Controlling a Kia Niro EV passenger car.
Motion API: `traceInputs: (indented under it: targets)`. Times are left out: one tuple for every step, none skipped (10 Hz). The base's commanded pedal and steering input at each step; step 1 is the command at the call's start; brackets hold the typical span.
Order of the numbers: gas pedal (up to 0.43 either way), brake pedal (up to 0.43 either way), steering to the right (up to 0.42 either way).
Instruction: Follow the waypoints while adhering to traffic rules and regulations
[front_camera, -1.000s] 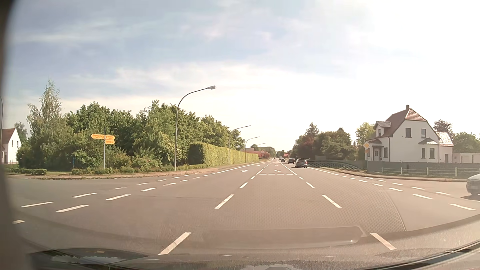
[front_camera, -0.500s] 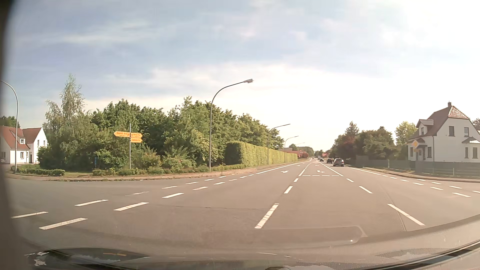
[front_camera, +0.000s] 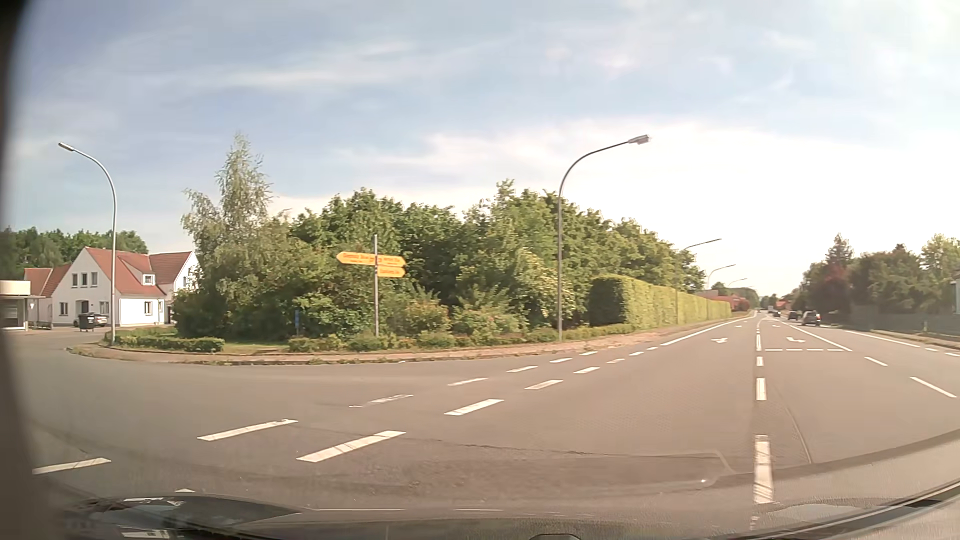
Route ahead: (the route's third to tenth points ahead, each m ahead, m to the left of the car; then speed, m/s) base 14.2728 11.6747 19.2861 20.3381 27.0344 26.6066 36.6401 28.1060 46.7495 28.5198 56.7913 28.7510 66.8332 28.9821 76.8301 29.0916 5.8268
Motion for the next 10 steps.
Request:
traceInputs:
  targets:
    - [0.209, 0.000, -0.430]
    - [0.209, 0.000, -0.442]
    - [0.209, 0.000, -0.450]
    - [0.209, 0.000, -0.451]
    - [0.209, 0.000, -0.449]
    - [0.209, 0.000, -0.444]
    - [0.209, 0.000, -0.434]
    - [0.209, 0.000, -0.422]
    - [0.209, 0.000, -0.408]
    - [0.197, 0.000, -0.388]
